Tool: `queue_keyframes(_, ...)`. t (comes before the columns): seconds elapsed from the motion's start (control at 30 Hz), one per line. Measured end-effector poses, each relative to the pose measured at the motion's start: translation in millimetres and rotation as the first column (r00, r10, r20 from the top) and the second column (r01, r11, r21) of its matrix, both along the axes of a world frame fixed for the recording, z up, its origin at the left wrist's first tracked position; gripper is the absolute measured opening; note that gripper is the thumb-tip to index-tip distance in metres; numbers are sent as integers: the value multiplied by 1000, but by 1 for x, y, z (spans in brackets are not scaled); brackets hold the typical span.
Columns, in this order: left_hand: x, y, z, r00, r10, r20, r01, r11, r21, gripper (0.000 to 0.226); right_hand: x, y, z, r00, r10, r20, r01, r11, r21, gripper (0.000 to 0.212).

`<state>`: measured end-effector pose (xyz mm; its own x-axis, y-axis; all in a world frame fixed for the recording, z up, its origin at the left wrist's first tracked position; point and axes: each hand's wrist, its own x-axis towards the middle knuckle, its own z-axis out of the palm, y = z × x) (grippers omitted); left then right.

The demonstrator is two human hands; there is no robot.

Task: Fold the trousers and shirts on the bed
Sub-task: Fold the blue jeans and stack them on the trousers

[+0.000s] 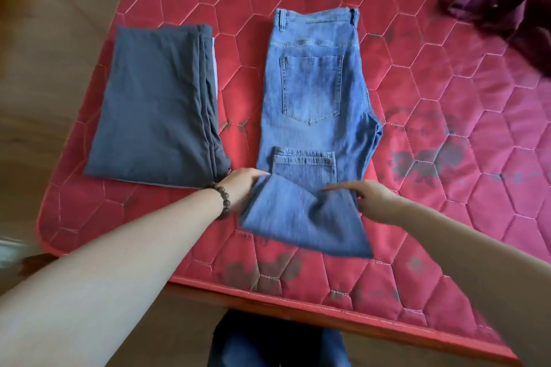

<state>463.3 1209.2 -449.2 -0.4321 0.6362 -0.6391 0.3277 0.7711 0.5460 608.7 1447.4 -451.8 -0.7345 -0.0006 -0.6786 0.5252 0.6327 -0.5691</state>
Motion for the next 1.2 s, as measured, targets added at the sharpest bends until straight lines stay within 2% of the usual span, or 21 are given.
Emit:
queue_keyframes(0.07, -3, 4, 18, 1000, 16, -4, -16, 1000, -14, 19, -10, 8, 23, 995, -39, 87, 39, 999, -5, 29)
queue_keyframes(0.1, -6, 5, 26, 997, 74, -21, -74, 997, -5, 11, -14, 14, 33, 993, -88, 72, 89, 996, -10, 14)
queue_keyframes(0.13, -10, 12, 36, 980, 195, 27, -197, 978, 69, 10, -21, 20, 42, 988, -154, 34, 154, 988, -18, 18)
queue_keyframes(0.2, -27, 25, 41, 921, 368, 129, -384, 912, 144, 37, -38, 36, 52, 958, -285, 3, 285, 958, -10, 45)
queue_keyframes(0.23, -39, 34, 37, 870, 472, 141, -491, 856, 161, 47, -48, 44, 52, 936, -351, -28, 351, 936, 0, 52)
queue_keyframes(0.3, -62, 52, 29, 778, 619, 109, -627, 754, 196, 53, -74, 56, 43, 874, -473, -111, 474, 880, -20, 49)
queue_keyframes(0.37, -78, 66, 13, 712, 685, 151, -700, 677, 227, 40, -94, 62, 25, 820, -552, -151, 551, 833, -53, 35)
queue_keyframes(0.47, -78, 70, -20, 702, 681, 209, -711, 684, 163, 28, -101, 61, -12, 838, -539, -89, 545, 836, 69, 27)
queue_keyframes(0.53, -71, 65, -33, 700, 684, 207, -713, 685, 148, 21, -97, 57, -29, 814, -573, -93, 580, 809, 94, 23)
queue_keyframes(0.7, -85, 79, -48, 661, 726, 187, -748, 620, 236, 39, -109, 65, -45, 693, -697, -182, 712, 702, 21, 38)
queue_keyframes(0.8, -102, 94, -52, 657, 726, 204, -747, 590, 306, 28, -124, 73, -47, 689, -702, -181, 714, 700, 0, 36)
queue_keyframes(0.93, -117, 104, -61, 646, 733, 214, -756, 576, 310, 16, -128, 79, -49, 698, -692, -185, 697, 716, -47, 24)
queue_keyframes(1.03, -118, 107, -61, 665, 740, 99, -718, 597, 357, 10, -132, 80, -49, 737, -613, -285, 641, 768, 6, 15)
queue_keyframes(1.13, -119, 119, -53, 610, 792, -18, -693, 544, 473, 4, -144, 81, -45, 666, -583, -465, 666, 746, 17, 7)
queue_keyframes(1.2, -122, 126, -53, 575, 817, -47, -693, 517, 503, 6, -153, 82, -45, 641, -576, -507, 683, 730, 35, 7)
